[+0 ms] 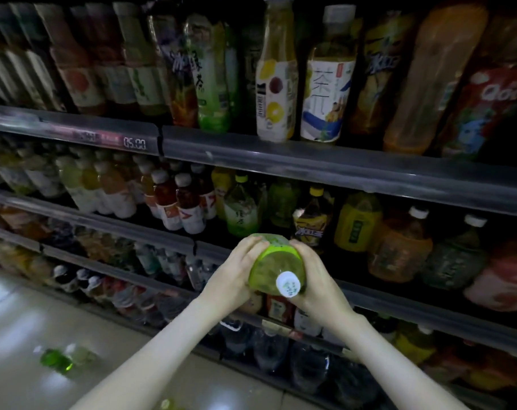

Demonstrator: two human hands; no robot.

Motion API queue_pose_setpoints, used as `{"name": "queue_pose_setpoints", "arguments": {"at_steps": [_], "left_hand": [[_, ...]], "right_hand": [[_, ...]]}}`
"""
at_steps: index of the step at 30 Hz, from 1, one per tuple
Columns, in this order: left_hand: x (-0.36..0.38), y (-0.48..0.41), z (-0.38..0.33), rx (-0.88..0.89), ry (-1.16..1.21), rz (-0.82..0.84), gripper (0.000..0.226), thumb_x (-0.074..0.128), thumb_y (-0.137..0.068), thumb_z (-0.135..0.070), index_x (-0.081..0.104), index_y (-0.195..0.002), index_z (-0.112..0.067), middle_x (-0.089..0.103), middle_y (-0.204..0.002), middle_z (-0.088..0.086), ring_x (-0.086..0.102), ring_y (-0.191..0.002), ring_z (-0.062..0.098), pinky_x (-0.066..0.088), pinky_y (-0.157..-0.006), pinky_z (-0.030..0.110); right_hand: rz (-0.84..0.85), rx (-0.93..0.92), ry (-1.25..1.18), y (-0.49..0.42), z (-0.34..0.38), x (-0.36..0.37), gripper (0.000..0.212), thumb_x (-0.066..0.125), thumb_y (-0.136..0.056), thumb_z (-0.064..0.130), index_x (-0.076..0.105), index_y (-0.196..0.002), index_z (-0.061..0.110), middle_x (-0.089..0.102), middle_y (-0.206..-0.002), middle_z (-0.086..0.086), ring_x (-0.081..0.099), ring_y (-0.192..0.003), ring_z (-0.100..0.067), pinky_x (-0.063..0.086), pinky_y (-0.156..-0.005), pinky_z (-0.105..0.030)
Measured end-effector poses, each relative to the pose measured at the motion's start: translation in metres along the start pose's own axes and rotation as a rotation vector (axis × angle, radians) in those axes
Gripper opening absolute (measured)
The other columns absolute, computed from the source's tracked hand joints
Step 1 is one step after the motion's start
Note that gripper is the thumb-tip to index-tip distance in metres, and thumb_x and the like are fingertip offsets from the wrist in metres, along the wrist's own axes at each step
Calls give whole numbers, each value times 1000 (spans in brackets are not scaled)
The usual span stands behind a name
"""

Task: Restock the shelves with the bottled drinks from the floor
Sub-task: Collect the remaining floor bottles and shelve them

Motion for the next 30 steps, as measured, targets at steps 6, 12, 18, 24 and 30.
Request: {"name": "queue_pose_setpoints", "arguments": {"at_steps": [6, 12, 18, 24, 30], "left_hand": [[10, -32, 62, 15, -53, 143, 78, 72, -81, -5, 26, -142, -22, 37, -144, 14, 38, -136, 27, 45, -103, 37], [31, -55, 97, -166, 28, 229, 70, 68, -86, -17, 25, -140, -28, 48, -129, 16, 54, -111, 35, 53, -81, 45], [31, -74, 105, -176, -326, 209, 93, 83, -59, -54, 49, -130, -5, 57, -115, 18, 57, -99, 38, 52, -74, 41], [29, -86, 114, -229, -612, 157, 102, 87, -43, -53, 57, -126, 0, 60, -117, 22, 61, -95, 40, 52, -78, 54], [23, -93, 112, -264, -656, 63, 109, 84, -58, -45, 29, -146, -13, 42, -140, 28, 30, -130, 40, 34, -99, 70]], "right_hand": [[-102, 205, -5, -40, -20, 24, 82, 76, -81, 12, 20, -137, 34, 26, -139, 18, 22, -129, 8, 21, -105, -3], [-85, 343, 343, -64, -50, 25, 83, 78, -76, 20, 33, -146, 13, 40, -141, -10, 36, -130, -27, 34, -105, -37], [-119, 337, 622, -83, -61, 7, 75, 76, -75, 38, 46, -140, 15, 47, -130, -15, 35, -114, -32, 31, -94, -50], [-76, 426, 741, -103, -71, 0, 77, 57, -85, 55, 26, -148, 23, 20, -151, -5, 10, -124, -22, 7, -100, -39], [-105, 241, 820, -109, -64, 22, 95, 88, -60, 20, 37, -140, 12, 43, -137, -16, 32, -124, -30, 28, -104, -50]]}}
Point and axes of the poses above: each hand's wrist, its own y-axis away from the middle knuckle, its own x-axis out of the palm, z = x × y, the point moved 9 cm from there along -y, towards the middle knuckle
